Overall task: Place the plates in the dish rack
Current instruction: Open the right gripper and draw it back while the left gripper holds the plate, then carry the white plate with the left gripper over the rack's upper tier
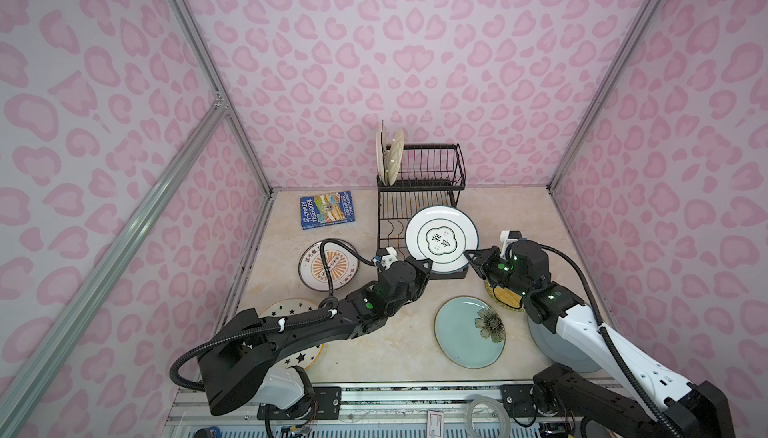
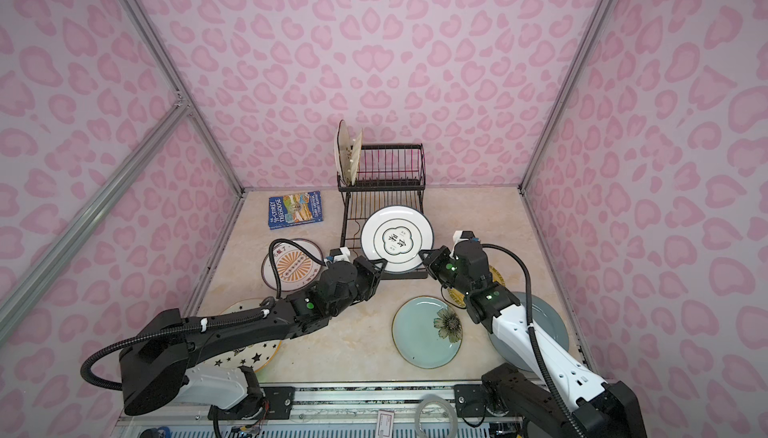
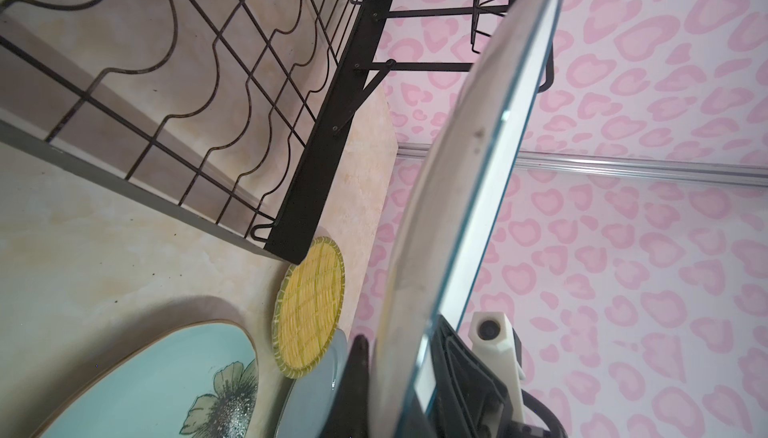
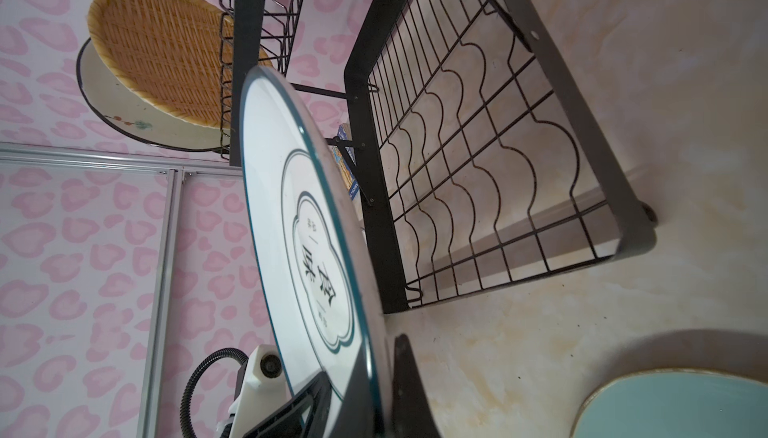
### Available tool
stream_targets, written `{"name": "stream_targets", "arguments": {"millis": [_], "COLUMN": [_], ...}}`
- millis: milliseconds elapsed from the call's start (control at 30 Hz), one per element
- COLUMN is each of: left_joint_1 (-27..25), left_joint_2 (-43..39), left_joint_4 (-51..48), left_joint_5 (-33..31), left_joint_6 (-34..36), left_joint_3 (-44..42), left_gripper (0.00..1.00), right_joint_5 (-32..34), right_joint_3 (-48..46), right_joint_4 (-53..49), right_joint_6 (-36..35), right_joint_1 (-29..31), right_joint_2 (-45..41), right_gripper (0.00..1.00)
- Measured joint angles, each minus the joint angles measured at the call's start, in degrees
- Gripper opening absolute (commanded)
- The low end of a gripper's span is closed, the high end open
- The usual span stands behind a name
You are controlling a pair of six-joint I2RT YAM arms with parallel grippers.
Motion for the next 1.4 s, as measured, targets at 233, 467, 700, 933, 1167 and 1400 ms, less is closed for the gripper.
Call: {"name": "stream_targets", "arguments": {"millis": [233, 467, 700, 933, 1167, 1400], "left_joint_1": [-0.5, -1.0, -3.6, -7.6, -9.9, -9.9], "left_joint_2": [-1.3, -3.5, -8.3, -15.6, -15.4, -1.7], "left_joint_4": [-2.3, -6.6, -14.6, -25.9, -35.7, -39.5], "left_joint_5": [-1.2, -3.8, -8.7, -18.2, -27.3, -35.7], "left_joint_6": [2.9, 7.2, 13.4, 20.3, 32.5, 49.9], "left_joint_3": [0.7, 0.7, 3.3, 6.9, 20.0, 43.6], "left_gripper": [0.03, 0.03, 0.03, 0.03, 0.03, 0.03], "right_joint_5": [-1.6, -1.7, -2.0, -1.8, -2.1, -3.0], "right_joint_3": [0.1, 0.6, 5.4, 10.9, 10.4, 7.5], "right_joint_4": [-0.1, -0.6, -3.9, -9.2, -12.7, -13.6], "right_joint_6": [-2.3, -6.2, -12.2, -20.9, -26.7, -29.3], "right_joint_1": [0.0, -0.2, -2.7, -8.3, -11.8, -12.6], "right_joint_2": [-2.2, -2.6, -2.6, -6.5, -8.3, -8.0], "right_gripper": [0.44, 0.76, 0.93, 0.97, 0.97, 0.97]}}
